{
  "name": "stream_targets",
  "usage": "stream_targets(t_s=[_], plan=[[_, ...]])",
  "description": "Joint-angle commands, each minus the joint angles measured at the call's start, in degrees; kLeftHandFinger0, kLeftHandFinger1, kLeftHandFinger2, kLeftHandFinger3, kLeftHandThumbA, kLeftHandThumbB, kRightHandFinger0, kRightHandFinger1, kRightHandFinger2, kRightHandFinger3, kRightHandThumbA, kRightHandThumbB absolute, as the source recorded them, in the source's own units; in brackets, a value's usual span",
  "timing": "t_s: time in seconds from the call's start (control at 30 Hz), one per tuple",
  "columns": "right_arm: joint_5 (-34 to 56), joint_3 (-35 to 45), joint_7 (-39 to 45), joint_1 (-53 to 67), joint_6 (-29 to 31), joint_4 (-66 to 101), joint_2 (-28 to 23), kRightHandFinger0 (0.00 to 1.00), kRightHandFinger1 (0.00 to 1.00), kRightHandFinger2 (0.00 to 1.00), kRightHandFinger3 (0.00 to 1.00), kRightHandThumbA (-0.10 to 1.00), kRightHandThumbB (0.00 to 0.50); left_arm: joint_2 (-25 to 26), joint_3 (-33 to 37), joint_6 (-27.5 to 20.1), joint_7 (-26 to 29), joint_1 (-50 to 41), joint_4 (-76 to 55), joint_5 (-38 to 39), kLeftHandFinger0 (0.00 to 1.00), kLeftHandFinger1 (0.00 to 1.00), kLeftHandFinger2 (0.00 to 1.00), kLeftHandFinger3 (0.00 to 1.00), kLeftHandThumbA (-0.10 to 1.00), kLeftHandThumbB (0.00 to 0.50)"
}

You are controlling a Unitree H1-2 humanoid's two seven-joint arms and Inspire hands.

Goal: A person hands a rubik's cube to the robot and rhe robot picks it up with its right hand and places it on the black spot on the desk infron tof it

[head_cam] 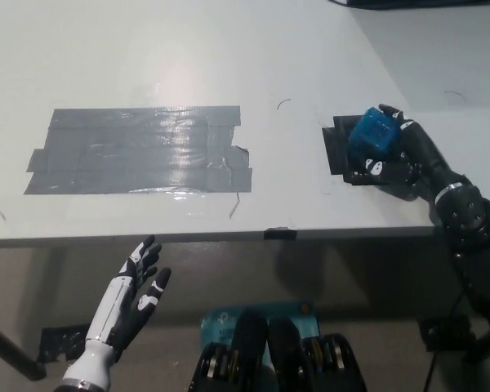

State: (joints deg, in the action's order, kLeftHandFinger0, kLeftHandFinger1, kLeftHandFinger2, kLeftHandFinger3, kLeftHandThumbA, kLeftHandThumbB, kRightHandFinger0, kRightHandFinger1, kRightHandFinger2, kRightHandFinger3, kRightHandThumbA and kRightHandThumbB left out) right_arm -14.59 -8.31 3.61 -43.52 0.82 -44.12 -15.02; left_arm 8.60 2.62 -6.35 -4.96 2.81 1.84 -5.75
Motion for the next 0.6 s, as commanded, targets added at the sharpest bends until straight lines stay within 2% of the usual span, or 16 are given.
stream_targets(t_s=[0.0, 0.03, 0.1, 0.13, 0.33, 0.37, 0.43, 0.57], plan=[[0.22, -1.16, 2.85, -1.9, 2.81, 0.4, -0.92, 1.0, 1.0, 1.0, 1.0, 0.54, 0.407, 0.62, -0.22, -1.1, -0.26, 0.54, -0.49, 0.37, 1.0, 1.0, 1.0, 1.0, 0.79, 0.1], [-1.58, -2.0, 1.32, -2.08, 3.33, 1.19, -1.23, 1.0, 1.0, 1.0, 1.0, 0.66, 0.45, 0.66, -0.28, -1.1, -0.22, 0.62, -0.48, 0.35, 1.0, 1.0, 1.0, 1.0, 0.77, 0.095], [-2.44, -2.52, 0.54, -1.79, 3.19, 3.27, -1.43, 1.0, 1.0, 1.0, 1.0, 0.71, 0.474, 0.69, -0.28, -0.84, -0.31, 0.5, -0.59, 0.41, 1.0, 1.0, 1.0, 1.0, 0.74, 0.094], [-4.0, -3.3, -0.57, -1.48, 3.26, 5.09, -1.67, 1.0, 1.0, 1.0, 1.0, 0.77, 0.493, 0.75, -0.17, -0.58, -0.51, 0.36, -0.76, 0.45, 1.0, 1.0, 1.0, 1.0, 0.72, 0.091], [-5.63, -2.74, -3.31, 0.66, 1.33, 15.86, -0.88, 1.0, 1.0, 1.0, 1.0, 0.84, 0.5, 1.03, 0.11, -0.35, -0.73, 0.07, -0.8, 0.07, 1.0, 1.0, 1.0, 1.0, 0.67, 0.107], [-5.68, -2.31, -3.7, 1.11, 1.15, 18.38, -0.63, 1.0, 1.0, 1.0, 1.0, 0.83, 0.486, 0.97, 0.14, -0.02, -0.58, -0.07, -1.08, -0.24, 1.0, 1.0, 1.0, 1.0, 0.66, 0.113], [-7.07, -1.85, -4.25, 1.91, -0.91, 25.53, -0.19, 1.0, 1.0, 1.0, 1.0, 0.89, 0.482, 1.05, 0.24, 0.24, -0.52, 0.16, -1.33, -0.68, 1.0, 1.0, 1.0, 1.0, 0.65, 0.116], [-6.96, 0.15, -5.55, 2.42, -0.31, 36.57, 1.04, 1.0, 1.0, 1.0, 1.0, 0.9, 0.472, 0.98, 0.4, 0.38, -0.23, 0.42, -1.43, -1.44, 1.0, 1.0, 1.0, 1.0, 0.64, 0.126]])
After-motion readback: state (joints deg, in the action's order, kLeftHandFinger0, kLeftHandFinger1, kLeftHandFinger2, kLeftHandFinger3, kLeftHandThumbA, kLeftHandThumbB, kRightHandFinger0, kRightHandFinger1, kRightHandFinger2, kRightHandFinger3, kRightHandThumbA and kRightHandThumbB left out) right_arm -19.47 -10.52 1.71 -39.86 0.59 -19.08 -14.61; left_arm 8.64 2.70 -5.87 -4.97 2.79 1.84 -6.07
